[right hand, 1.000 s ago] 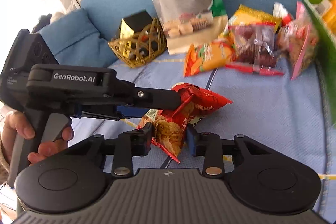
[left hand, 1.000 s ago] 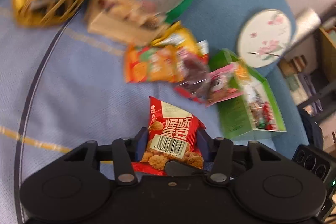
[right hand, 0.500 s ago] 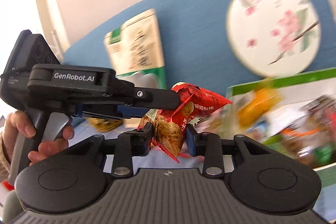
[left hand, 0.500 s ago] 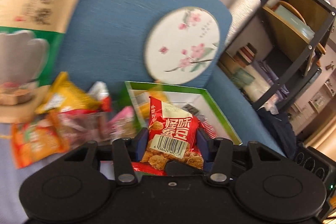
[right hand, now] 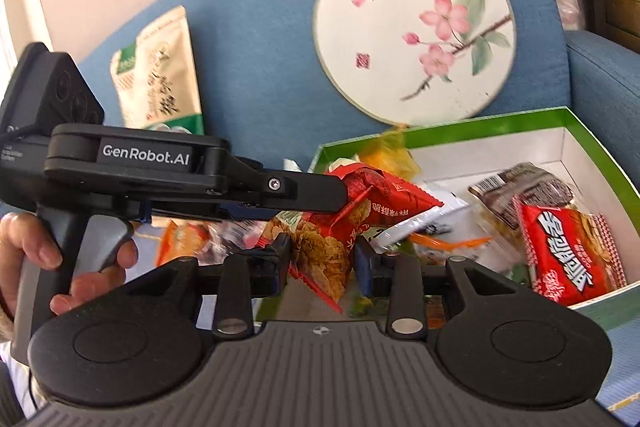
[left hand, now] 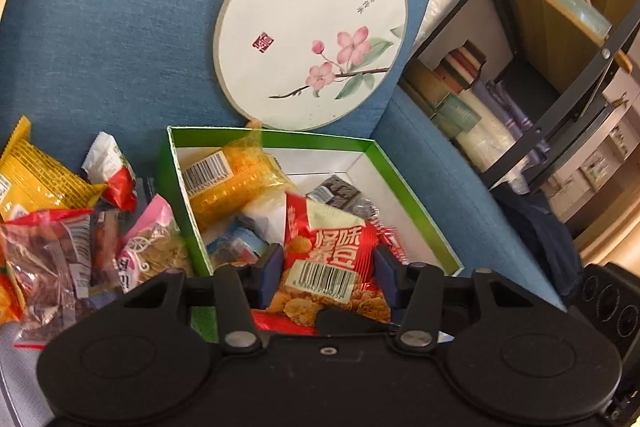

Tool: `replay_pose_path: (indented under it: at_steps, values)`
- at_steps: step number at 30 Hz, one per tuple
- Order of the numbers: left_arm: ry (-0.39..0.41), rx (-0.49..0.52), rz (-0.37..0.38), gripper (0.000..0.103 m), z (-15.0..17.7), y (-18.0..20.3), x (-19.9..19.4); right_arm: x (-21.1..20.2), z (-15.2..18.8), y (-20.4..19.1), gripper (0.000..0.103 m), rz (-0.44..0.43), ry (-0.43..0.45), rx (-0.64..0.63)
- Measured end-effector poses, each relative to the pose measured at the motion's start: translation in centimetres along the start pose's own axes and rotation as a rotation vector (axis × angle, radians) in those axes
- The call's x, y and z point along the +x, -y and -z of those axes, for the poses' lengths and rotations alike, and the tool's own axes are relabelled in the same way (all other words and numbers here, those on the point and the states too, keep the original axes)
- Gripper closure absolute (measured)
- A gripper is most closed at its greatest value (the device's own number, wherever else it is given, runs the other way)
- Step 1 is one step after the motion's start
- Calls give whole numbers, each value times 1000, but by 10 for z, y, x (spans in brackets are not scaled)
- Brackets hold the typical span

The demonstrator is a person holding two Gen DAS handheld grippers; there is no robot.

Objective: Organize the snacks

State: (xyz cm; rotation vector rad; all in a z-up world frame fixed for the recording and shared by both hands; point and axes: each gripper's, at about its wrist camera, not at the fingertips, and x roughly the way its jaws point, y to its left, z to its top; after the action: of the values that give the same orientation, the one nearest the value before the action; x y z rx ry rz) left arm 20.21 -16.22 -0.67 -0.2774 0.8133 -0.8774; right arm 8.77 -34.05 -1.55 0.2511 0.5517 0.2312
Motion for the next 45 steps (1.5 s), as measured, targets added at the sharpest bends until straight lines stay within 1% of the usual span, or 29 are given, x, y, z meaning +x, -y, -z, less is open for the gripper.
replay_pose_path:
  at_steps: [1,2,3,4,6,8,9,10,11,13,15,18,21,22,24,26,28,31,33,36,39,41,42,43,44,45]
  values:
    - [13,10,-6,45,1,1,-1,2,1,0,41,17,-14,-10]
    - [26,14,-12,16,2,1,-3,4,2,0,41,44,-27,-25]
    - [40,12,-29,0,3,1,-6,5,3,-1,37,81,-30,-43]
    - [59,12,-51,0,4,2,-11,7,3,-2,34,117,-39,-62]
    - [84,29,-77,0,4,1,-18,6,4,-2,34,150,-37,-78]
    - [86,38,-97,0,4,-1,-22,3,4,-1,32,129,-23,-65]
    - [85,37,-110,0,4,-3,-24,3,4,-1,35,122,-22,-63]
    - [83,35,-117,0,5,-6,-26,4,5,-2,43,126,-27,-71]
    - [82,30,-122,0,6,-8,-28,7,6,-2,49,132,-41,-83]
    - [86,15,-139,0,9,-13,-33,16,10,3,49,134,-63,-61]
    - [86,-2,-149,0,12,-18,-40,15,9,2,49,126,-62,-56]
    - [93,7,-181,0,20,-24,-58,5,8,-7,47,132,-25,-88]
    - [115,43,-252,0,29,-32,-81,-6,5,-20,31,132,44,-114]
    - [124,52,-280,0,33,-36,-89,-9,5,-25,22,126,68,-120]
    - [130,65,-331,0,41,-46,-103,-10,5,-34,14,89,92,-115]
    - [134,62,-376,0,48,-58,-114,-6,8,-45,14,17,91,-116]
    - [132,39,-403,0,54,-72,-123,0,13,-57,14,-51,78,-131]
    - [136,12,-448,0,57,-89,-128,11,23,-75,13,-120,47,-158]
    - [135,-23,-450,0,55,-97,-127,19,29,-85,13,-138,22,-190]
    - [139,-71,-387,0,46,-101,-118,29,39,-96,13,-149,-6,-228]
    - [131,-85,-360,0,35,-99,-97,35,44,-99,13,-154,-18,-238]
    - [110,-83,-350,0,29,-99,-79,37,45,-97,13,-146,-22,-235]
    - [98,-81,-356,5,27,-99,-70,38,46,-96,13,-147,-24,-233]
    - [87,-81,-358,8,26,-100,-62,39,46,-95,13,-145,-26,-231]
    - [76,-84,-358,15,26,-101,-56,40,46,-94,13,-142,-26,-228]
    - [68,-79,-358,31,26,-101,-51,41,46,-93,13,-141,-28,-225]
